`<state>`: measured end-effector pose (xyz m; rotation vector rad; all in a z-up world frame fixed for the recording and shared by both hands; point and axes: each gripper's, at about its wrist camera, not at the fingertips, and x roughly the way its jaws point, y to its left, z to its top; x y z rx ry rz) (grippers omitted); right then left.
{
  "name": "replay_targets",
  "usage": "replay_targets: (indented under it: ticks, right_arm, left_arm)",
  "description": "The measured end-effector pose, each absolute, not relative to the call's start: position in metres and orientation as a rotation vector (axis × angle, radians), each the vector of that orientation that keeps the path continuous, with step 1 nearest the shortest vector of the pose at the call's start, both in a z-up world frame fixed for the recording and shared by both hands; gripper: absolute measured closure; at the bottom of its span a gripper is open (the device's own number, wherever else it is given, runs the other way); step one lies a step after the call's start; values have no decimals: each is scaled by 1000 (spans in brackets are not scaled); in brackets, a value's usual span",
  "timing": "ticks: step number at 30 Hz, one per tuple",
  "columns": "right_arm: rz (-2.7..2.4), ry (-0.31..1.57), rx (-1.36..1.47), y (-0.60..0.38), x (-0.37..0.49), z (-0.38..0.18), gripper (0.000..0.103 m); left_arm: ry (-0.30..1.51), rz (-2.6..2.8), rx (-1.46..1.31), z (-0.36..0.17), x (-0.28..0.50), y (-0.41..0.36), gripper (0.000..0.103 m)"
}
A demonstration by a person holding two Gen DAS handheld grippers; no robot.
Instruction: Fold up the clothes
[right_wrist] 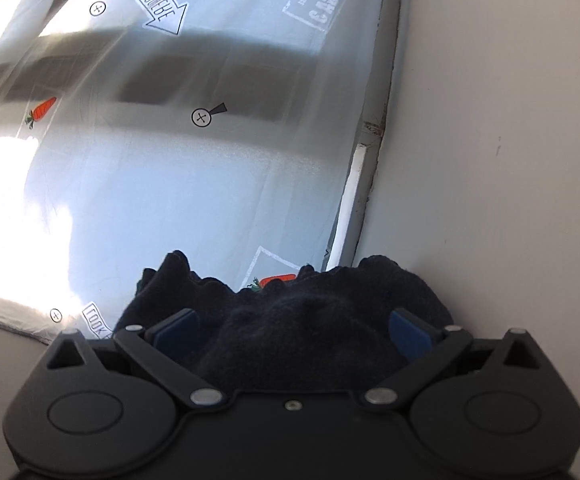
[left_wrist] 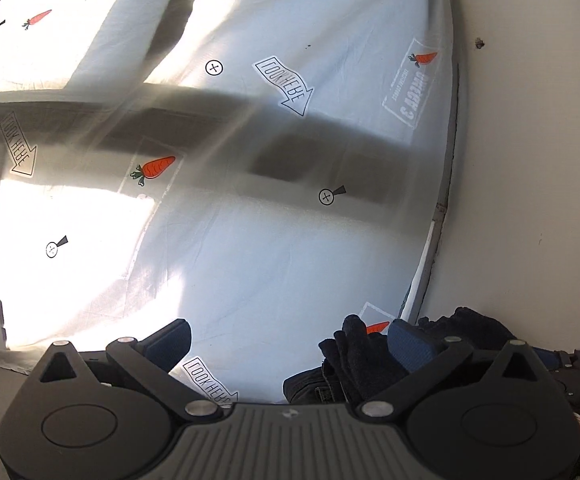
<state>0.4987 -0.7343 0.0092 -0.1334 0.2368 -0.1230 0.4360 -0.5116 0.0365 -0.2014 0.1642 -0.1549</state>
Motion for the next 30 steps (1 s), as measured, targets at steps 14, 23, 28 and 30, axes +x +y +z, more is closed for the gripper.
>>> replay_targets:
  ticks: [14, 23, 28, 30]
  right_arm:
    - [5, 266, -2, -627, 305, 30, 0]
    - [108, 316, -28, -542, 241, 32, 0]
    - [113, 365, -7, -478, 197, 29, 0]
    - [123, 373, -15, -450, 178, 28, 0]
  left_arm:
    - [198, -31, -290, 51, 265, -415, 0]
    - [280, 132, -211, 53, 186, -319, 0]
    - [303, 120, -172, 54, 137, -256, 0]
    - [322, 112, -144, 54, 120, -233, 0]
